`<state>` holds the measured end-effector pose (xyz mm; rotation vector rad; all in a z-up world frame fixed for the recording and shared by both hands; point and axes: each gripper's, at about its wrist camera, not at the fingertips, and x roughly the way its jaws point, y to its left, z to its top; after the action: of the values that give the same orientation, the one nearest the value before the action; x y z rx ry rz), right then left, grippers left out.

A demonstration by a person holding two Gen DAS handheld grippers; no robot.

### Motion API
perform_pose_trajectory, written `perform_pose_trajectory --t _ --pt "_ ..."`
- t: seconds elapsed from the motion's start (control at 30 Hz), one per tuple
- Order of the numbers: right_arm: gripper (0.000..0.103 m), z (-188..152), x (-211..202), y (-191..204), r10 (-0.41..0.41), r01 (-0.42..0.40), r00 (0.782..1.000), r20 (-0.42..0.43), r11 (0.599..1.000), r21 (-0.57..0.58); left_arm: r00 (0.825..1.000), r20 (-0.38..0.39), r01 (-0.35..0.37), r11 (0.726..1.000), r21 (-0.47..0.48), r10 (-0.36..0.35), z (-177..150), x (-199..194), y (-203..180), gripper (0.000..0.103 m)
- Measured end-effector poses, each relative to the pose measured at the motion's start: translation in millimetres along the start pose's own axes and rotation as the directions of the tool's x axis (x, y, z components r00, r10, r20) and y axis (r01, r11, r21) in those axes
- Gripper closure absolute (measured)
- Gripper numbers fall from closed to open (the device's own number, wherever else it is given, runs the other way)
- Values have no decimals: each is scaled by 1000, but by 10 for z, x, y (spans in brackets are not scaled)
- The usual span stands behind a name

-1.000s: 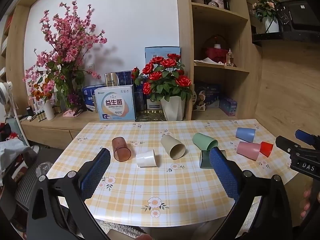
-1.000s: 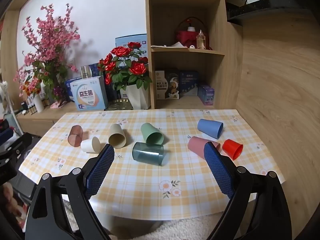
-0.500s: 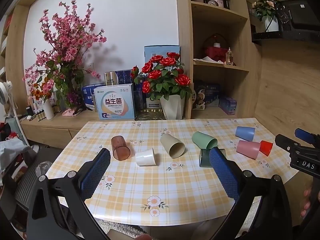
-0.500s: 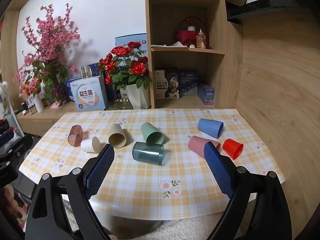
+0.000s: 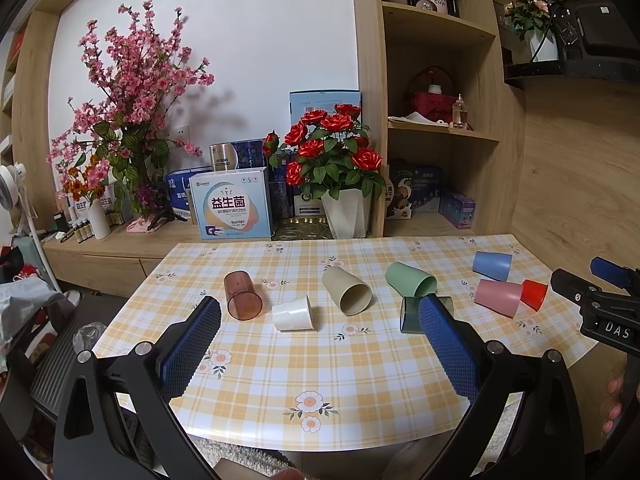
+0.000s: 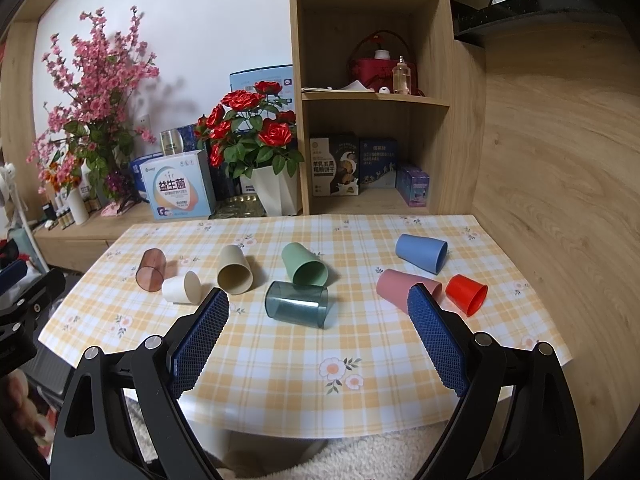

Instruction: Flip cup upside down

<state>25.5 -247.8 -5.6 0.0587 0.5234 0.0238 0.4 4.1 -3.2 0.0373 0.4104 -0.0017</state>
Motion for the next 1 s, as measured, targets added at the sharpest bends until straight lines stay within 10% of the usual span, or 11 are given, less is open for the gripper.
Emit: perform_pose_trajectory --t 1.0 --pt "15 -38 35 -18 2 -2 1000 -10 1000 5 1000 -13 -7 1000 0 7 -73 47 -25 6"
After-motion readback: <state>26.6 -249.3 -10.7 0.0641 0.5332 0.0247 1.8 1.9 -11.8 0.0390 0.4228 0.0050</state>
